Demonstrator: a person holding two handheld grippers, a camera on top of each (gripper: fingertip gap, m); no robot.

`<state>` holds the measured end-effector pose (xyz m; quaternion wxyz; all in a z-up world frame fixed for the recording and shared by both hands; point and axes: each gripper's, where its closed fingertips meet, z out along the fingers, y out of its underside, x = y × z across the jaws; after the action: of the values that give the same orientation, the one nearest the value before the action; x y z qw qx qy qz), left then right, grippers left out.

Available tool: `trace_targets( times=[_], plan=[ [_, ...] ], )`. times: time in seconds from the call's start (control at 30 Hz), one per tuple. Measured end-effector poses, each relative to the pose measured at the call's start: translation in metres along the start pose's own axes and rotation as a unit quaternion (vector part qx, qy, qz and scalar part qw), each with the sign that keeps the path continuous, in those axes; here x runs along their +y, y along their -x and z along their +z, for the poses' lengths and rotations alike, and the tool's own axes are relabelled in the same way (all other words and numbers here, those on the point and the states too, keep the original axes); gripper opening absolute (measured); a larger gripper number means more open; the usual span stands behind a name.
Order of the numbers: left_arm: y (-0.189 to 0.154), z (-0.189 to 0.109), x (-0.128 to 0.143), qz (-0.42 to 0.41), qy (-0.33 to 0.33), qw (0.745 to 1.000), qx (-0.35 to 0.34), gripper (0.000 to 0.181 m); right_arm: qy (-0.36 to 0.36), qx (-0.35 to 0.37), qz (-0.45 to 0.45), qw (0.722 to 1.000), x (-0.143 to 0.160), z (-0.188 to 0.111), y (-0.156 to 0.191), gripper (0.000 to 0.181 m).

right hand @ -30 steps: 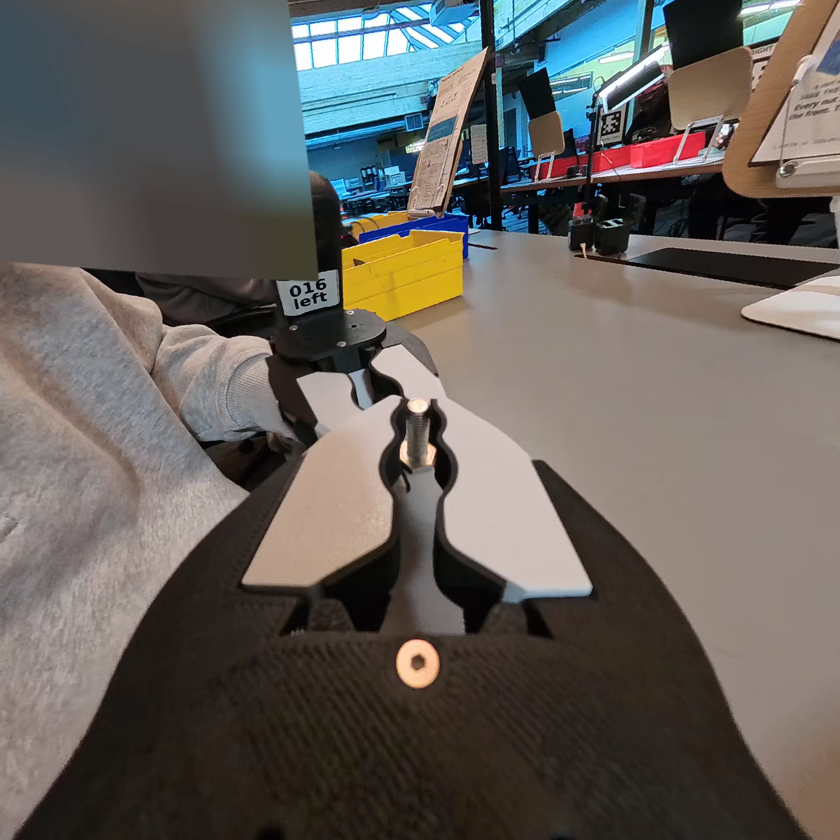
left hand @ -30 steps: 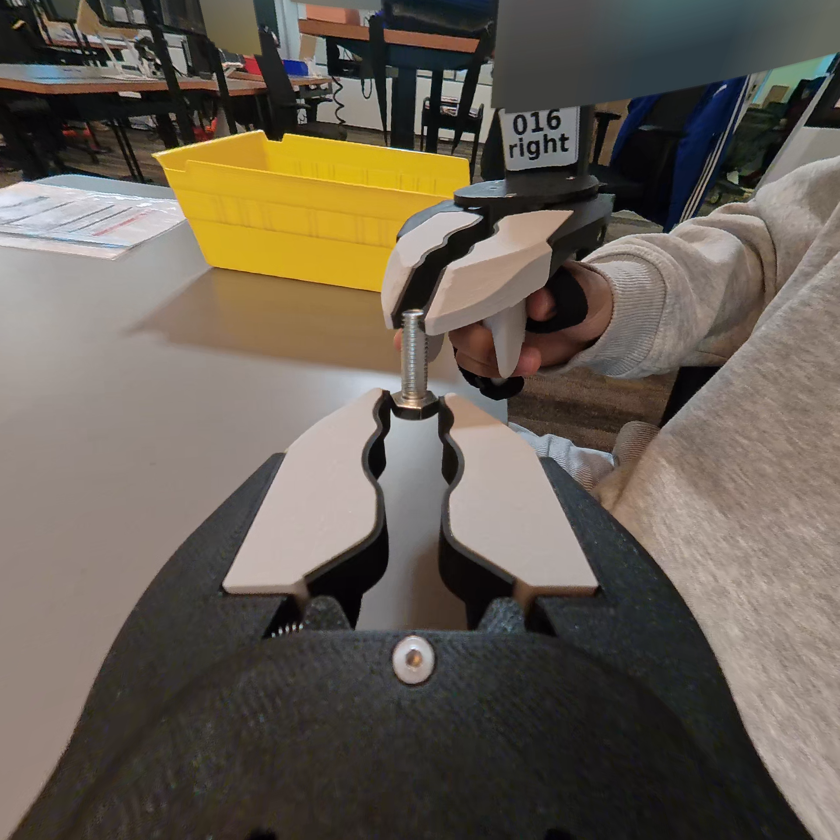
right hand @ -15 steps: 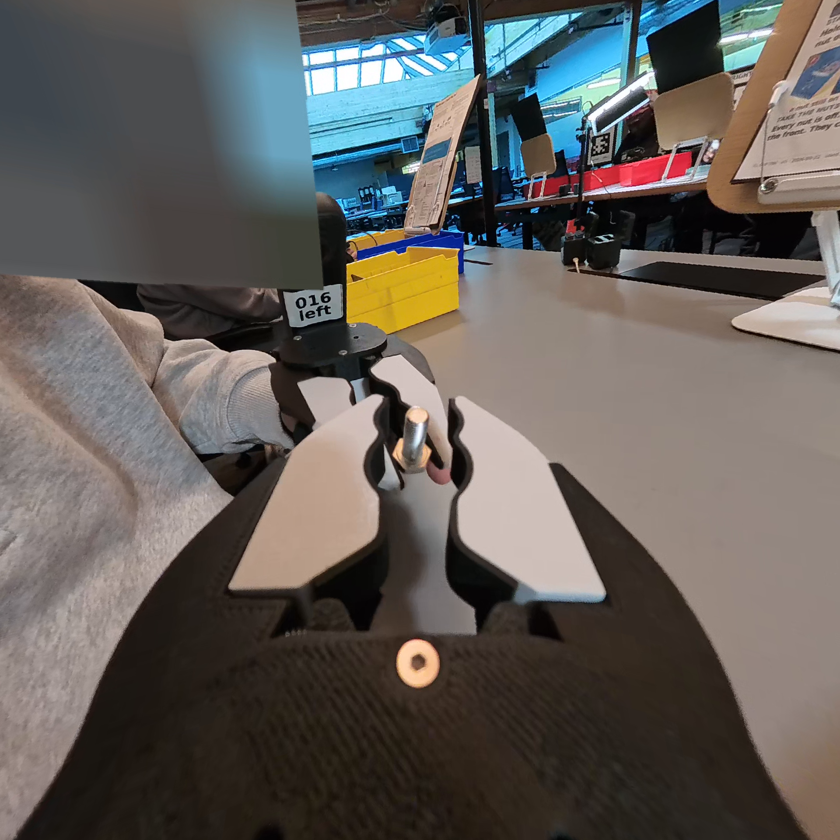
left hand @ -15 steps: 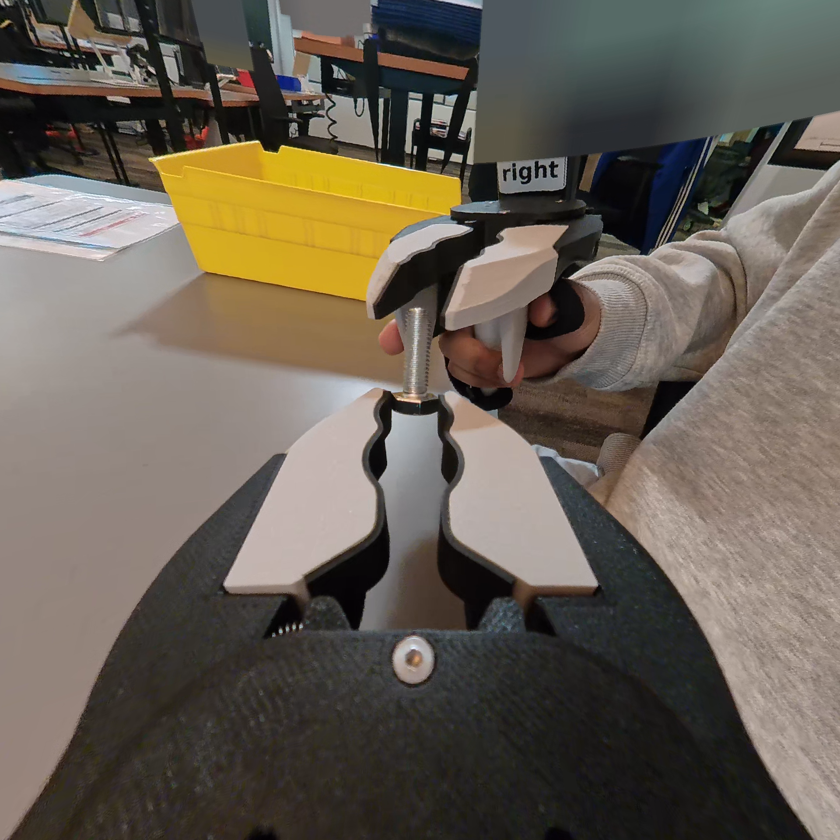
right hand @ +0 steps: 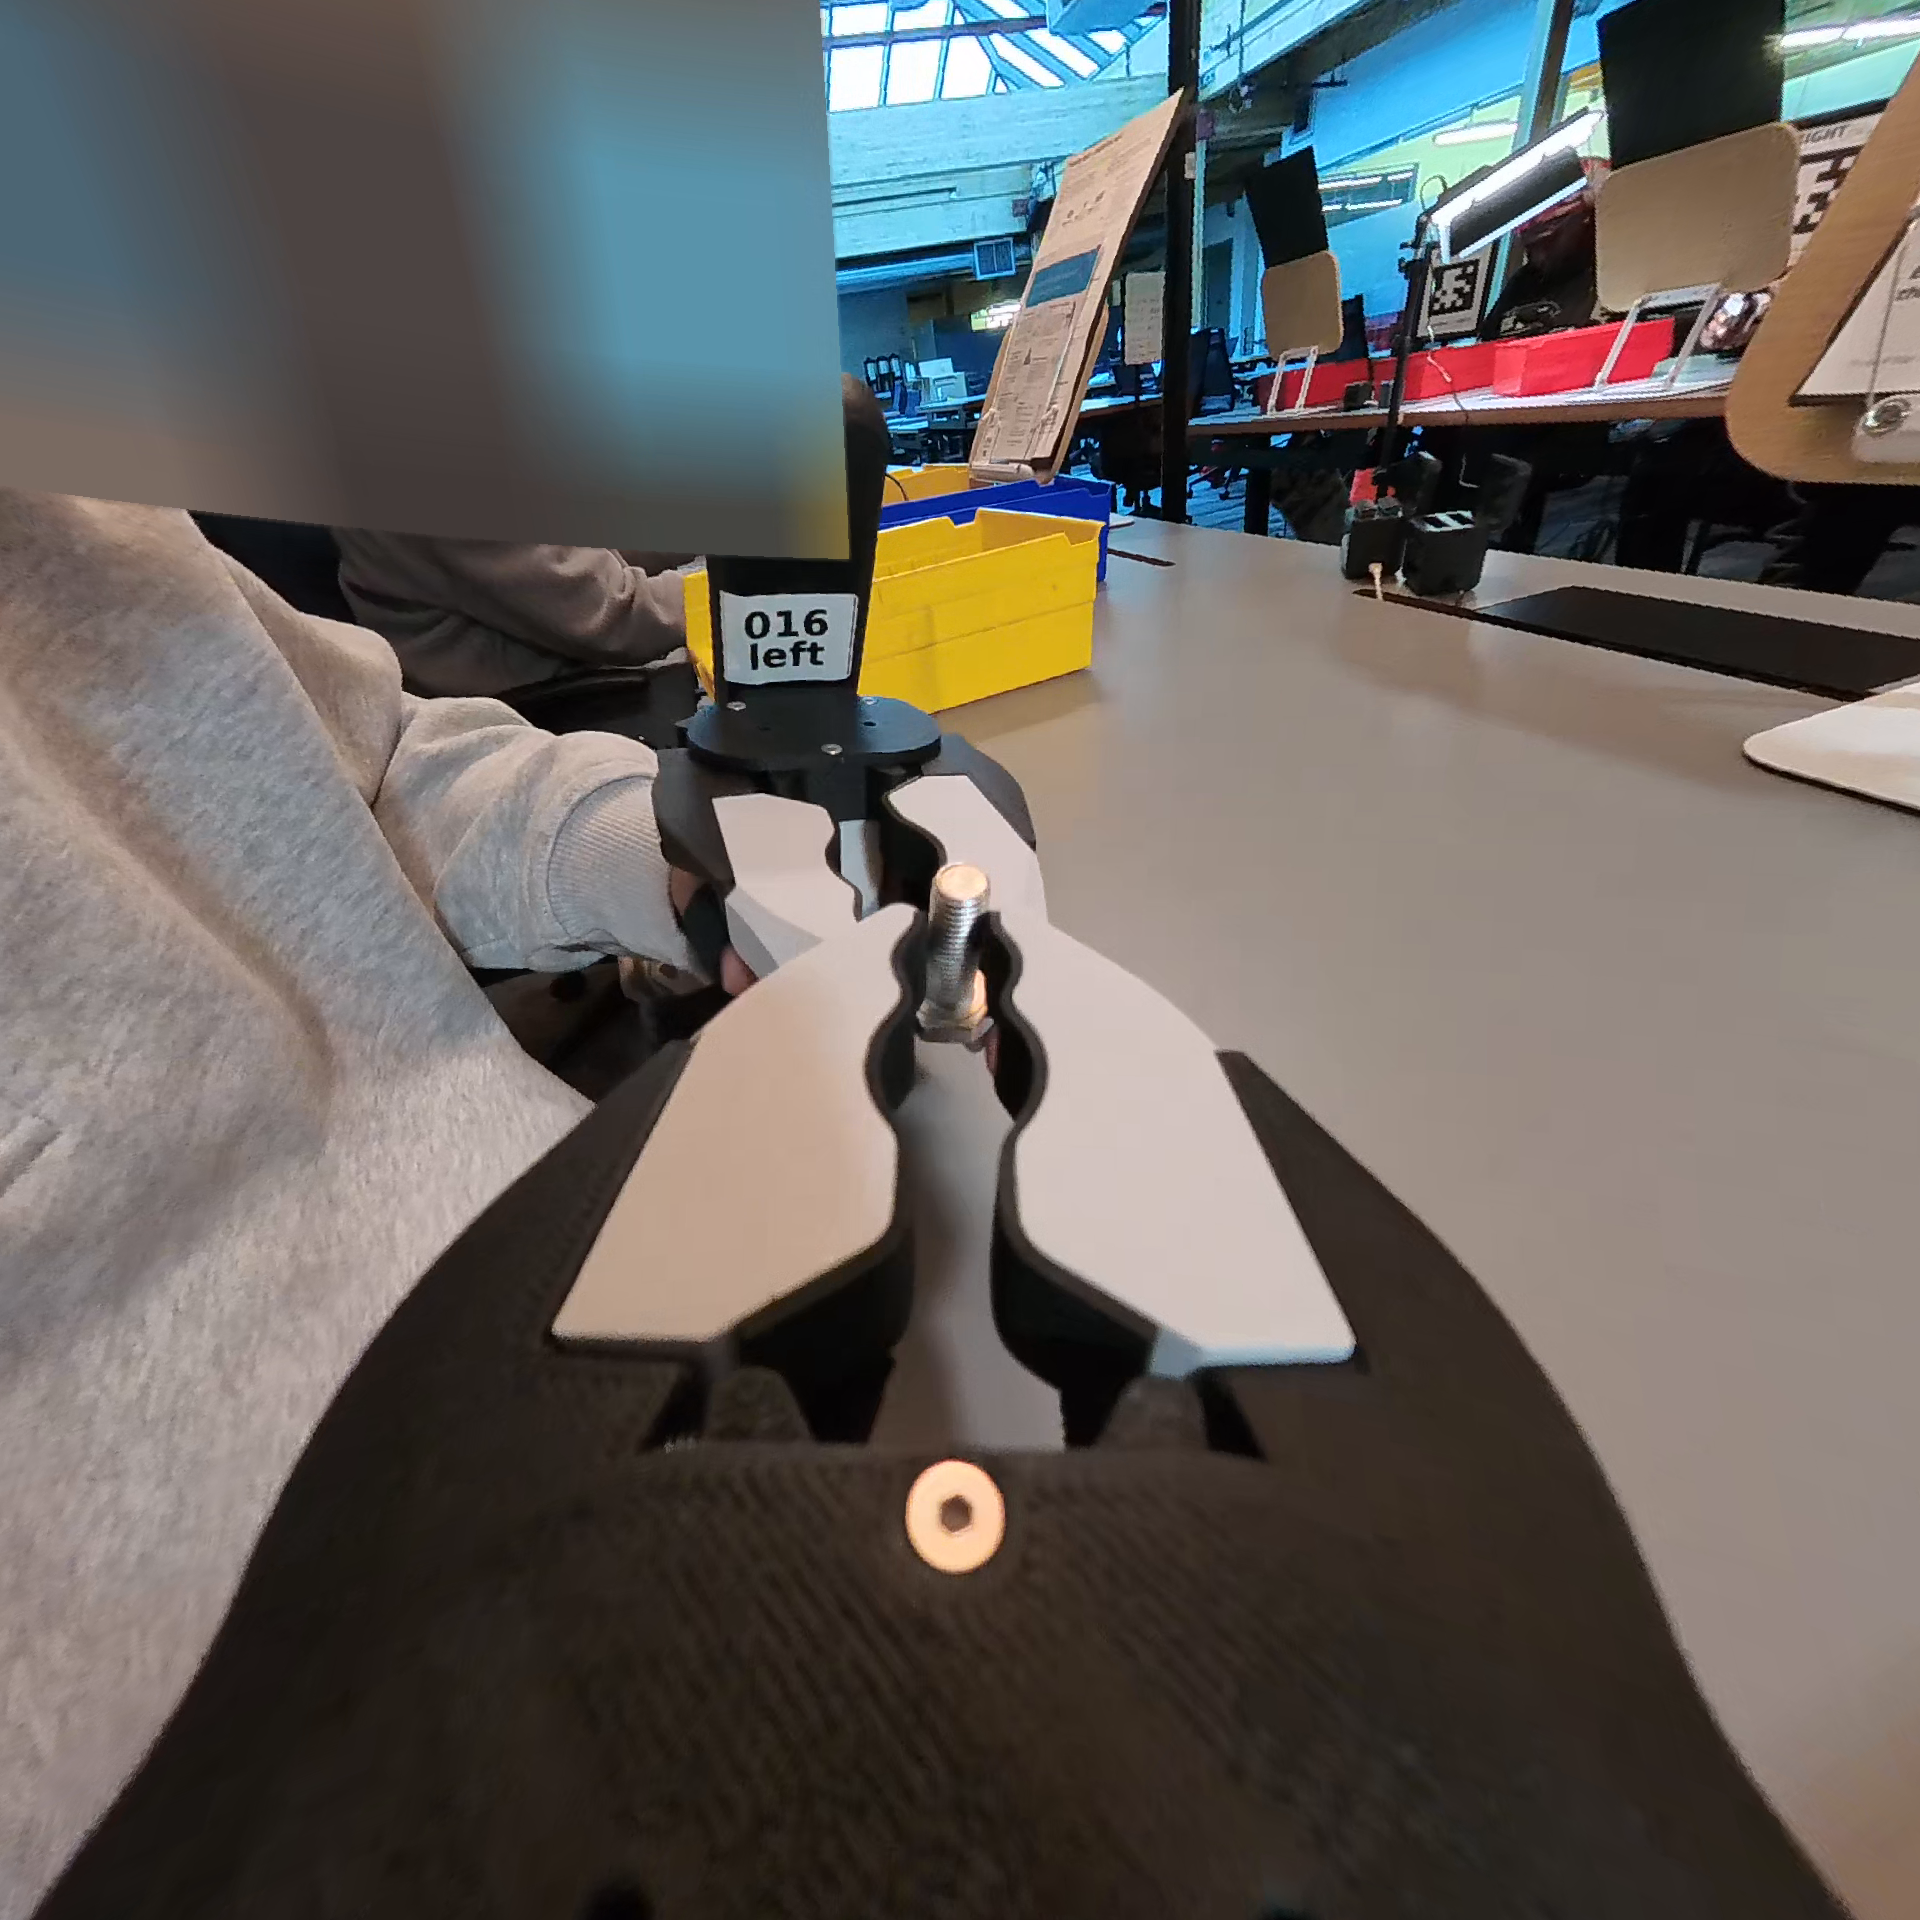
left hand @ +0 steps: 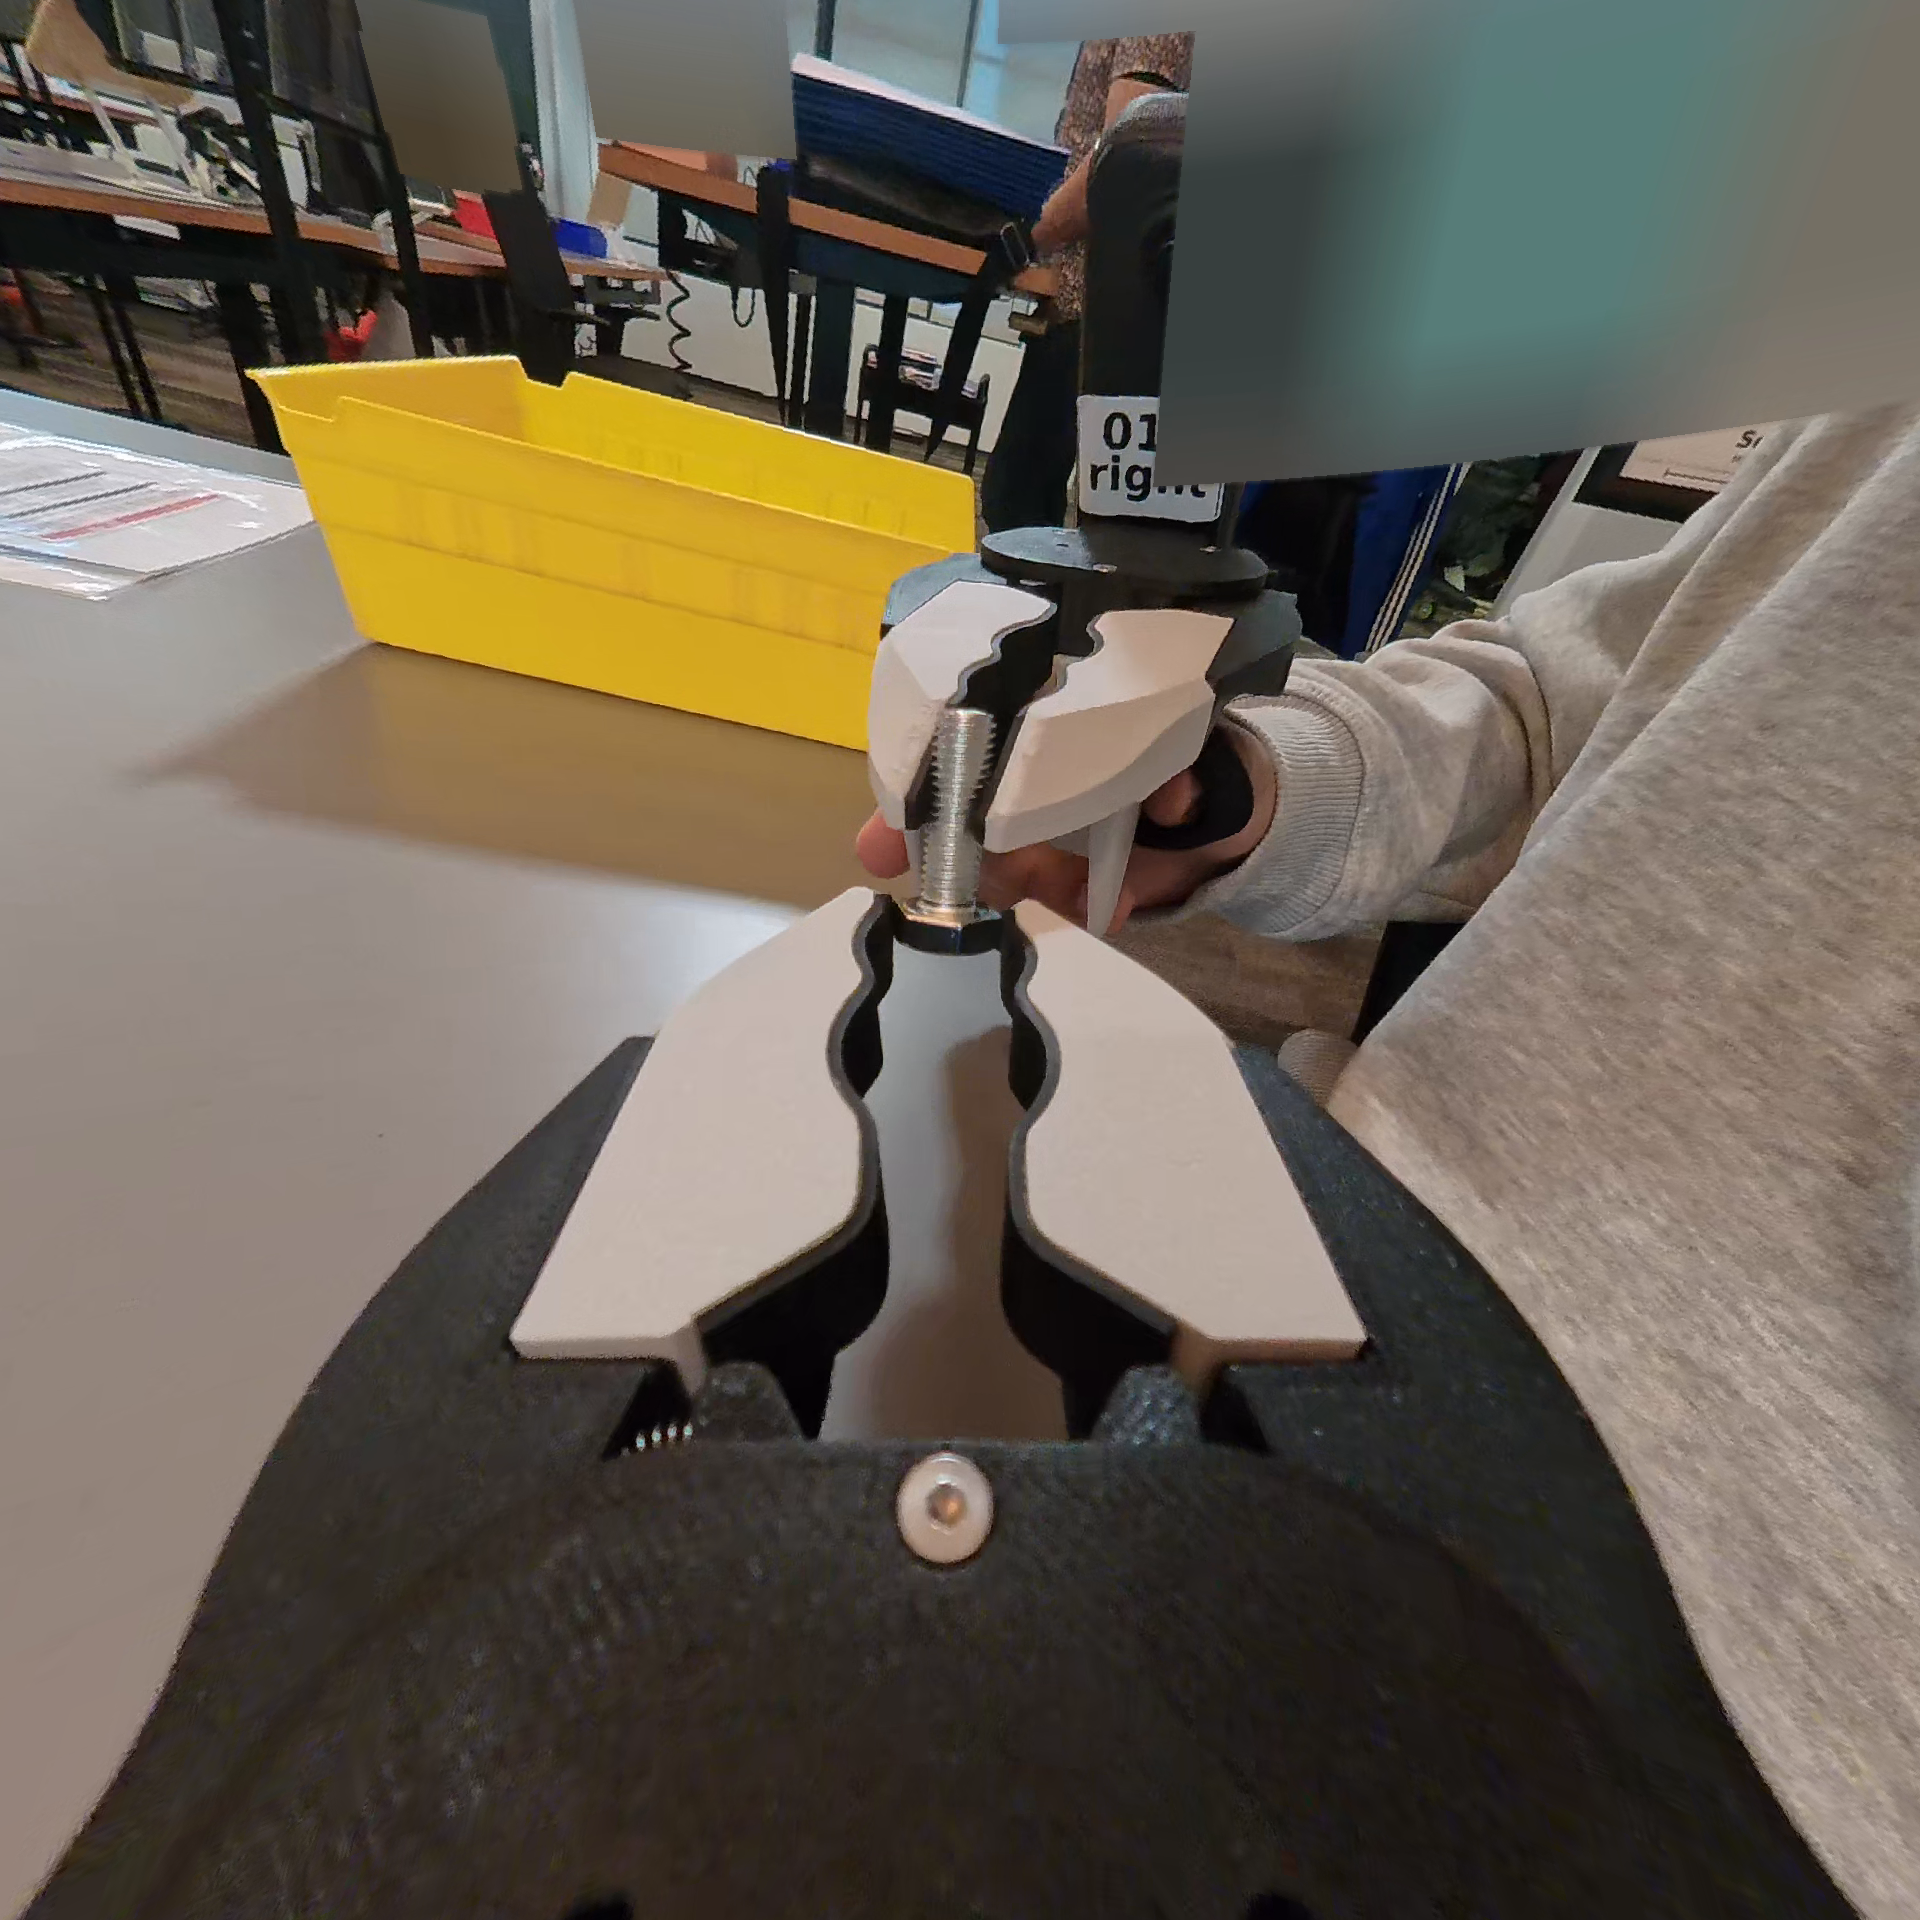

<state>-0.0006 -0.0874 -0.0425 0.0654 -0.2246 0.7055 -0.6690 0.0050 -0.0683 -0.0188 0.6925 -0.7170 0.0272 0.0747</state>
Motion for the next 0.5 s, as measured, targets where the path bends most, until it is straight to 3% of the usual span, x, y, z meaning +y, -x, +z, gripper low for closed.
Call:
trace_targets(
  times=[0.3, 0.5],
  plan=[
    [0.0093, 0.0003, 0.0027, 0.092, 0.018, 0.993, -0.066, 0.019, 0.012, 0.023, 0.018, 0.999, 0.0032, 0.0001, -0.0073, 0.010],
    [0.0112, 0.0002, 0.0034, 0.100, 0.020, 0.992, -0.074, 0.018, 0.019, 0.031, 0.020, 0.999, 0.0050, 0.0014, -0.0084, 0.010]
  ],
)
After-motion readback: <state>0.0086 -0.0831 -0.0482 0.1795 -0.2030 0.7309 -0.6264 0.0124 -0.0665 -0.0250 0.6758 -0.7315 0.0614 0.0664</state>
